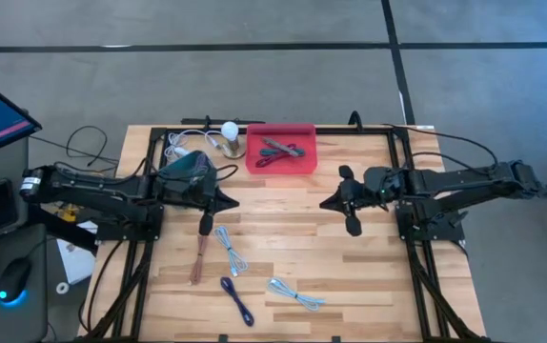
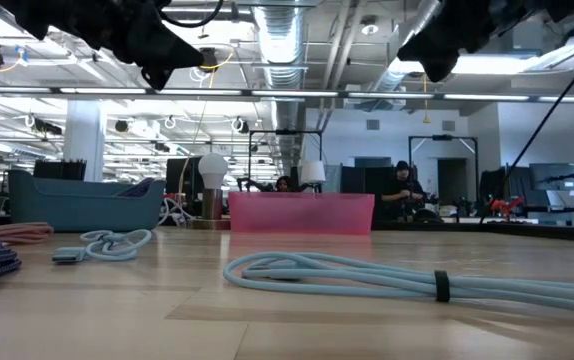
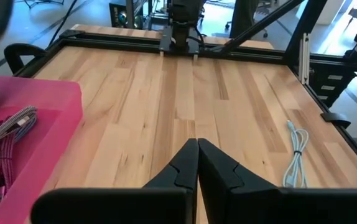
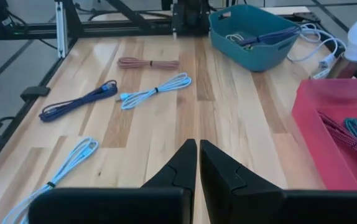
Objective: Pick & Place USB Port
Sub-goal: Put the top blue USB cable into the blue bin
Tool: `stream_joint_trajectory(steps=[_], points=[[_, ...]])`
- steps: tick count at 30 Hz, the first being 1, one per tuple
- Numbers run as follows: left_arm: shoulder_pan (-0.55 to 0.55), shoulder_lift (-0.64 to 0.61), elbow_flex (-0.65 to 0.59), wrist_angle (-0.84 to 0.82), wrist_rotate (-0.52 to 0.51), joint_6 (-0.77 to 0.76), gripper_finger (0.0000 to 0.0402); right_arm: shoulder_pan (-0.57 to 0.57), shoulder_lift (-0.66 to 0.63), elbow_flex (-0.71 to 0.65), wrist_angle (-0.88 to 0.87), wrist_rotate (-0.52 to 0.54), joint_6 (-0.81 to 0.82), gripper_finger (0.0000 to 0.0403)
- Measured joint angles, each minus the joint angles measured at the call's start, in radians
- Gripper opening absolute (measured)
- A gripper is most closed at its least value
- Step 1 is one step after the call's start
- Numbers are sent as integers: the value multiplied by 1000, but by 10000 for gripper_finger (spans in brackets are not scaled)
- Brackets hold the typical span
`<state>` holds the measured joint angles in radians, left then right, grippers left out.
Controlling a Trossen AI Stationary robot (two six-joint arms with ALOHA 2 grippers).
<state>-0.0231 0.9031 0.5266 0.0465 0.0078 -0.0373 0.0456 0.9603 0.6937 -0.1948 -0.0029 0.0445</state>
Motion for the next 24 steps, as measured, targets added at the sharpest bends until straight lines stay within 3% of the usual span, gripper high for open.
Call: stream_joint_trajectory(steps=[19, 24], points=[[4, 0, 0, 59, 3, -34, 8, -2, 7, 0, 5, 3, 0, 13], [-39, 0, 0, 60, 55, 46, 5, -2, 8, 0, 20, 3, 0, 12]])
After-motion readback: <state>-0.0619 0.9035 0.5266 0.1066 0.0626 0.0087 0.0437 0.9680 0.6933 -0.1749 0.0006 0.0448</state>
